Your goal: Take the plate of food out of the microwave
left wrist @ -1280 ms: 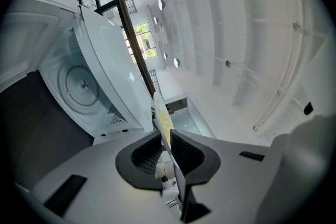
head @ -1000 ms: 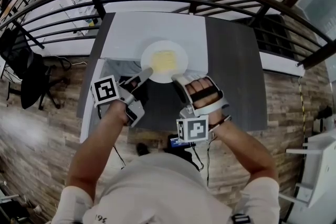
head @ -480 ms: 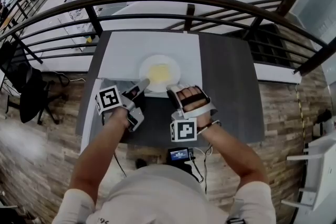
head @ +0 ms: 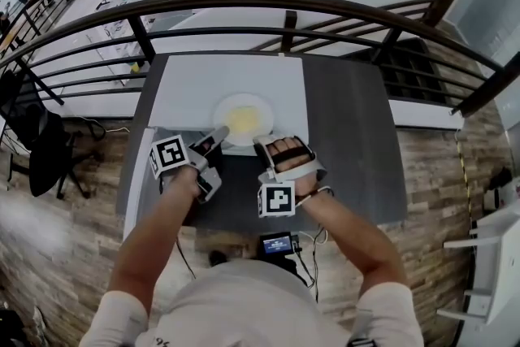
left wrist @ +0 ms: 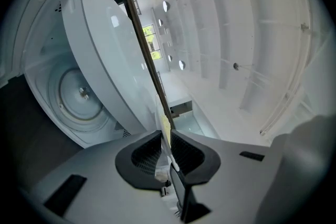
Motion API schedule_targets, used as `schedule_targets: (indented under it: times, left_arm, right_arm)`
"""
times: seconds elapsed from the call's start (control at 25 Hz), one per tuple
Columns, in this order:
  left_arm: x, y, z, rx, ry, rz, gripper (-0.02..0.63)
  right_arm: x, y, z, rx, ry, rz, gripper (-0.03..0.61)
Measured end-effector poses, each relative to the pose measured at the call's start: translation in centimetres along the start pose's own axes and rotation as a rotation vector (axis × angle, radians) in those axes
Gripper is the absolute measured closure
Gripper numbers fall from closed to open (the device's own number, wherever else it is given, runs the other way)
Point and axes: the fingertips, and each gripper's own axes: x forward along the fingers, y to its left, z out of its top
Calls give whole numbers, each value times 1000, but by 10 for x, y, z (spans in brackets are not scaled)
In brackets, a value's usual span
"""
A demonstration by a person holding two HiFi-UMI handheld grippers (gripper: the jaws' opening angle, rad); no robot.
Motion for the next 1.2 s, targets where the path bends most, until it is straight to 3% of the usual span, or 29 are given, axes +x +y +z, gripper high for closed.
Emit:
schedule_targets:
  times: [0.2,0.44,0.56,0.88,1.2]
  left_arm:
    - [3,10,2,-13,6,-2,574]
    - [3,18,5,33,31,39,574]
    - [0,20,6,57,39,66,536]
    - [-20,14,-1,45,1,-3,523]
    - [-39,-22,-28,16,-22,-116,523]
  right_arm:
    - [8,5,-2,2,16,12,560]
    - [15,2,-2,-7,15,3,560]
    - [16,1,-3,-14,12,-5,560]
    - [25,0,-10,-59,47,-4,560]
    - [34,-3,-7,-30,52,17,560]
